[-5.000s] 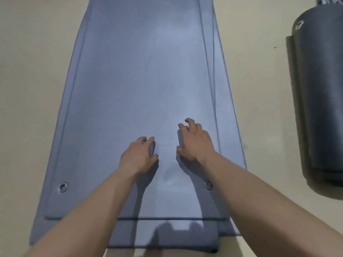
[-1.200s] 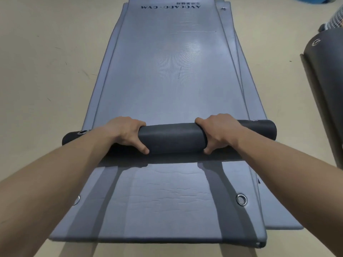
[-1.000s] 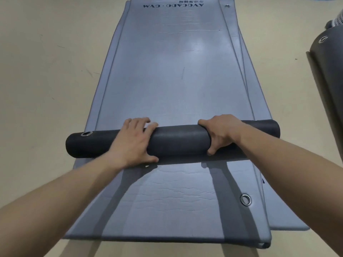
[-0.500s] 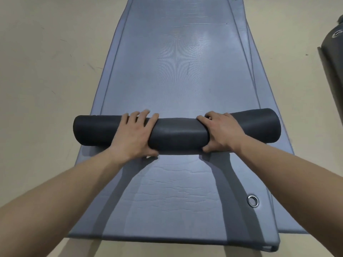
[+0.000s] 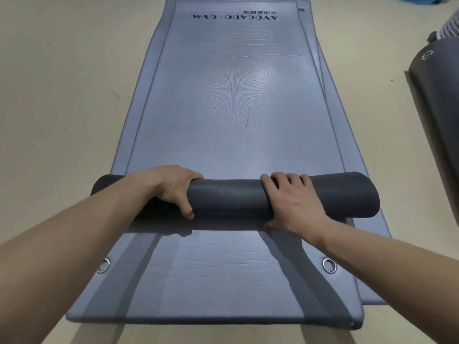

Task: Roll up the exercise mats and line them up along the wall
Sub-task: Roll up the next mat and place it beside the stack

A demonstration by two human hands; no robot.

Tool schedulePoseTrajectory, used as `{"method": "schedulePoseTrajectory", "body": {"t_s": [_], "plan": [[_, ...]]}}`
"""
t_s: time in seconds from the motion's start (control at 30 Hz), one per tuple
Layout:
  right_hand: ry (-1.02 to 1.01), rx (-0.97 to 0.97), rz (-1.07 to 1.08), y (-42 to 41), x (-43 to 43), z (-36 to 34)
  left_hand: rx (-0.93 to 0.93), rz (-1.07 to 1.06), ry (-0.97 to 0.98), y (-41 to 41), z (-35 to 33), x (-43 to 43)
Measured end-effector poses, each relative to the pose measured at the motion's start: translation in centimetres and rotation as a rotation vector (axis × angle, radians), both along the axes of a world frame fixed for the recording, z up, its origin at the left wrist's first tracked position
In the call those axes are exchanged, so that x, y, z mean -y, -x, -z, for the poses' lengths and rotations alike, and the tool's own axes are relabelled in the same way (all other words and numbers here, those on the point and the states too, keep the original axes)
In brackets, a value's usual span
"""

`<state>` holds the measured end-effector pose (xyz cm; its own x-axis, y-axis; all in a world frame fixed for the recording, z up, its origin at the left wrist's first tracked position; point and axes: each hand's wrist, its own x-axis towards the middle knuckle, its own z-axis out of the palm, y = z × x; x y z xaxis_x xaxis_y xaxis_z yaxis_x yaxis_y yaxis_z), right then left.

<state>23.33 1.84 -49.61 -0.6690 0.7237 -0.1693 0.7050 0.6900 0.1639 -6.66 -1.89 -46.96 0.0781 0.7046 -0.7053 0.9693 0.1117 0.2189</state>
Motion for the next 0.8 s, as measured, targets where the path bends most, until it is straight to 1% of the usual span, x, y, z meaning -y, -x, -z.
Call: {"method": "schedulePoseTrajectory", "body": {"t_s": [0.03,0.07,0.13,0.17,0.2,0.23,0.33,0.43,0.5,0.53,0.6,0.63,0.67,0.7,0.8], "plan": [[0.005,0.013,-0.004,0.2,-0.2,0.0,-0.013,0.003,-0.028,-0.2,-0.1,0.4],[0.033,0.008,-0.001,0.4,-0.8,-0.3,-0.059,0.012,-0.122,-0.4,0.0,1.2],[0.131,-0.012,0.02,1.1,-2.5,-1.8,-0.228,0.029,-0.448,-1.0,0.8,3.4],[0.183,-0.023,0.029,1.5,-3.2,-2.6,-0.309,0.039,-0.557,-1.4,1.2,4.4],[0.224,-0.022,0.037,1.8,-3.9,-3.1,-0.353,0.038,-0.597,-1.7,1.5,4.8],[0.251,-0.009,0.041,2.1,-4.4,-3.5,-0.354,0.024,-0.585,-1.7,1.4,4.6],[0.321,0.023,0.062,2.4,-5.5,-4.7,-0.301,-0.002,-0.462,-1.4,-0.9,2.5],[0.448,0.051,0.085,1.6,-6.0,-6.0,-0.221,0.052,-0.325,-1.6,-2.7,1.2],[0.473,0.055,0.101,0.6,-5.1,-5.8,-0.173,0.068,-0.238,-2.0,-2.6,0.8],[0.426,0.03,0.103,0.0,-4.3,-5.2,-0.151,0.069,-0.211,-2.0,-2.5,0.4],[0.169,-0.048,0.078,-1.2,-2.1,-3.2,-0.1,0.062,-0.169,-2.0,-2.4,-0.8],[0.041,-0.057,0.061,-1.7,-1.0,-2.2,-0.075,0.053,-0.146,-1.8,-2.3,-1.3],[-0.038,-0.063,0.05,-1.8,-0.2,-1.3,-0.055,0.043,-0.123,-1.6,-2.2,-1.8],[-0.054,-0.065,0.045,-1.8,-0.1,-0.7,-0.04,0.032,-0.104,-1.4,-1.9,-2.0],[0.008,-0.056,0.021,-0.7,-1.9,-1.0,-0.023,-0.022,-0.073,-1.1,-1.2,-1.9]]}}
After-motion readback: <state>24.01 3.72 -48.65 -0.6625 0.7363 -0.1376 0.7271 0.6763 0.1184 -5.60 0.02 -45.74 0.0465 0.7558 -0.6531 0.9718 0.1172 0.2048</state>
